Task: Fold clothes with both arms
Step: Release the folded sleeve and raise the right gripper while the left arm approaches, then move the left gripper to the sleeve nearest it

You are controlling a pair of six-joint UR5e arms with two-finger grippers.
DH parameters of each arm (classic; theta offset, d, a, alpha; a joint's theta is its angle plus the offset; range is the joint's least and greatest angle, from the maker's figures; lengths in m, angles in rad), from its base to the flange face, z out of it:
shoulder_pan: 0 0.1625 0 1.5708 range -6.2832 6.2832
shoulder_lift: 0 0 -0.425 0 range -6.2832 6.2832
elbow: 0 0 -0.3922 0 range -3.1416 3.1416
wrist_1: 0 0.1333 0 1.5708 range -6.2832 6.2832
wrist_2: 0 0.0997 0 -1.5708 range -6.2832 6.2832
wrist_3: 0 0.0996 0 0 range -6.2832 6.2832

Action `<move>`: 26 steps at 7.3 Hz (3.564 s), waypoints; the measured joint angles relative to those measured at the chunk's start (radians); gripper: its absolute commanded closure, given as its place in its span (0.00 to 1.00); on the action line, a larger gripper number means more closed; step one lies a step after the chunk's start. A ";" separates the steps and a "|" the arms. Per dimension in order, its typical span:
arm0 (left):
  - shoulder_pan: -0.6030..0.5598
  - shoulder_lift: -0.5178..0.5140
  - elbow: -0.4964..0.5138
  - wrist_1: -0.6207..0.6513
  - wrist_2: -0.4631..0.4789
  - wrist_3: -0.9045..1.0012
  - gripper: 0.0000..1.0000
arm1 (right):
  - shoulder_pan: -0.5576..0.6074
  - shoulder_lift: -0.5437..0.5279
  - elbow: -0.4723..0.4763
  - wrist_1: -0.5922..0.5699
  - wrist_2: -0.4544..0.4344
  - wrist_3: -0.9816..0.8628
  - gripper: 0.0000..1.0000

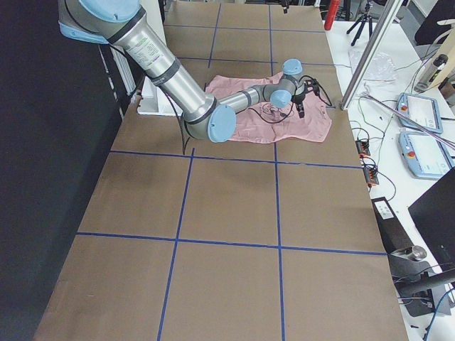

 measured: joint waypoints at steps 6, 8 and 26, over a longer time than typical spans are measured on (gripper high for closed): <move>0.383 -0.143 0.071 -0.126 0.418 -0.517 0.01 | 0.118 -0.230 0.508 -0.513 0.252 0.030 0.00; 0.481 -0.212 0.161 -0.167 0.566 -0.524 0.01 | 0.129 -0.267 0.560 -0.535 0.258 0.028 0.00; 0.536 -0.360 0.309 -0.176 0.704 -0.529 1.00 | 0.125 -0.285 0.567 -0.524 0.250 0.026 0.00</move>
